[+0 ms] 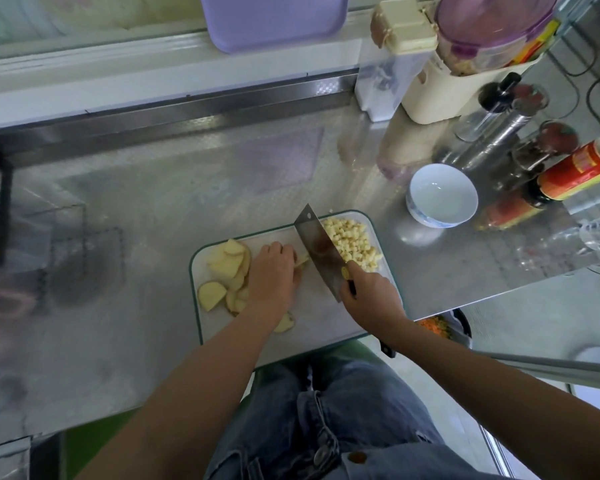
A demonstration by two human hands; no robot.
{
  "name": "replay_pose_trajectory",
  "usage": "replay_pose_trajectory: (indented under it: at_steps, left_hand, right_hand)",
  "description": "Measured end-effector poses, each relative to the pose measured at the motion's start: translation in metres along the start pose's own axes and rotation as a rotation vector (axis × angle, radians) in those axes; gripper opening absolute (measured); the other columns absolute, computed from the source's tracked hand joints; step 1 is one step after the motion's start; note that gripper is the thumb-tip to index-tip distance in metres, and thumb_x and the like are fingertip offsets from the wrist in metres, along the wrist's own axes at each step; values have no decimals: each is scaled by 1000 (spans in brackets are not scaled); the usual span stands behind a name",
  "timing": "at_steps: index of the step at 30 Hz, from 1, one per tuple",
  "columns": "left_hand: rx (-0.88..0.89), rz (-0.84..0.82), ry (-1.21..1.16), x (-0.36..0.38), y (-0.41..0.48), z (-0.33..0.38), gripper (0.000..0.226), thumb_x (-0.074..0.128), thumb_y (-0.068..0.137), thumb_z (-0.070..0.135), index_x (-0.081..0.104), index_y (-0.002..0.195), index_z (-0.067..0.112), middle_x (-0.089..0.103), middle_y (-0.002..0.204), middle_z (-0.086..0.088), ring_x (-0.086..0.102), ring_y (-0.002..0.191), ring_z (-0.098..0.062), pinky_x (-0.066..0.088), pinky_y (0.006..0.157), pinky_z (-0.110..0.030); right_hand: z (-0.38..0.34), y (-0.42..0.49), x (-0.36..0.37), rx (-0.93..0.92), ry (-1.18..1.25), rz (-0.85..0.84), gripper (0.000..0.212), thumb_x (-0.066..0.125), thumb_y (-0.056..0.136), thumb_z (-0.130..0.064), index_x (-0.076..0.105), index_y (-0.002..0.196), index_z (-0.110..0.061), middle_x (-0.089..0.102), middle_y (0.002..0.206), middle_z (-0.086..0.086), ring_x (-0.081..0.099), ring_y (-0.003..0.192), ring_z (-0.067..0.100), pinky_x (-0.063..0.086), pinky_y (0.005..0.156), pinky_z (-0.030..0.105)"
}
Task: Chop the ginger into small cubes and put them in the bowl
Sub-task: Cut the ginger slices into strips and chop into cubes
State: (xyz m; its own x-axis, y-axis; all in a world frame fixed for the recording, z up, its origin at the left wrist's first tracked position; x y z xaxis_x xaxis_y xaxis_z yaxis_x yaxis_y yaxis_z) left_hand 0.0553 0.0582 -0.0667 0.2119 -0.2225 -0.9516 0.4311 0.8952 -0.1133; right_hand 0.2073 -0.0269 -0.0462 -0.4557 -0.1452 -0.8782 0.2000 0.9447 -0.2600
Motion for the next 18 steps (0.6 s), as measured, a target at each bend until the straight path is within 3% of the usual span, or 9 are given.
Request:
replay_pose_trajectory:
  at_steps: [8,13,18]
  left_hand:
    - [-7,72,-107,-6,-12,-7,22,63,88,25,68,105,13,60,101,-6,53,96,-24,46,77,-35]
    - [-38,54,-129,-4,-14,-7,22,57,93,20,73,107,17,65,103,-4,54,95,-23,45,78,-34]
    - [-55,13,-148,-2,-10,-9,23,55,95,23,74,108,20,63,105,-1,53,99,-21,45,81,-34]
  right_hand:
    - [-11,6,-17,-120,-14,61,14,46,94,-25,40,83,-19,47,61,4,45,53,28,33,50,31]
    - [-19,11,-18,-168,-92,-15,11,43,94,-26,45,88,-17,52,66,5,50,59,26,40,54,32]
    - [-22,11,-5,-160,-122,-44,13,42,95,-24,35,85,-20,36,57,-5,36,48,13,21,46,26]
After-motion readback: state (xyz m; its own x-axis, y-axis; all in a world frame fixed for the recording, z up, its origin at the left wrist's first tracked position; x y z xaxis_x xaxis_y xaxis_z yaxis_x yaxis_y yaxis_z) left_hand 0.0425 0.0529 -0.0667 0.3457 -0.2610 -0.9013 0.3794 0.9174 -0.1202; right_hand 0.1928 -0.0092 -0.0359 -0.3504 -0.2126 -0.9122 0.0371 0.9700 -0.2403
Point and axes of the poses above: each hand's wrist, its own y-axis towards the middle knuckle, its own x-axis out of the palm, z = x × y, the point moved 3 cm from there along y, towards the middle knuckle
